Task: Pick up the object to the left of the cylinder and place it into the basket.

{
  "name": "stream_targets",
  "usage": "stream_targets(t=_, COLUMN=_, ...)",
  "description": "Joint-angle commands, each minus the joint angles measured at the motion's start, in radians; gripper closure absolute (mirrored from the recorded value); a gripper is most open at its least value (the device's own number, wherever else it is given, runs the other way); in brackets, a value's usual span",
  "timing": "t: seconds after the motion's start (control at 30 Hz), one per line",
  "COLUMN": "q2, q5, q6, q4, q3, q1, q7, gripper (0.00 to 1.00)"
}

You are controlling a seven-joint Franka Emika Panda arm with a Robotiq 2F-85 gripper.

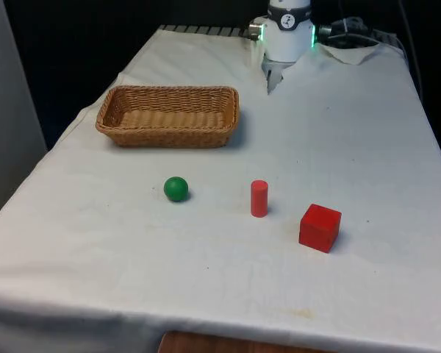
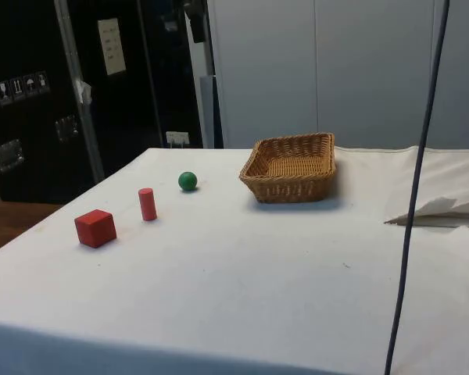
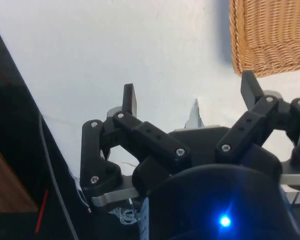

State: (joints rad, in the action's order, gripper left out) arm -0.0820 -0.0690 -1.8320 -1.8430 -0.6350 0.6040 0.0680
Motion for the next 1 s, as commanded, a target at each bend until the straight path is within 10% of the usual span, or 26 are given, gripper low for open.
stream_targets(t=0.0, q2=-0.004, q5=-0.005, q6=0.003, q4=0.005, q3=0.000, q1=-0.001, q7=0.003, gripper=0.00)
stream_targets(t=0.97, q2=-0.163, q5=-0.018, q6=-0.094, q4=0.096, q3=0.059, q1=-0.003, q7=-0.084, gripper=0.00)
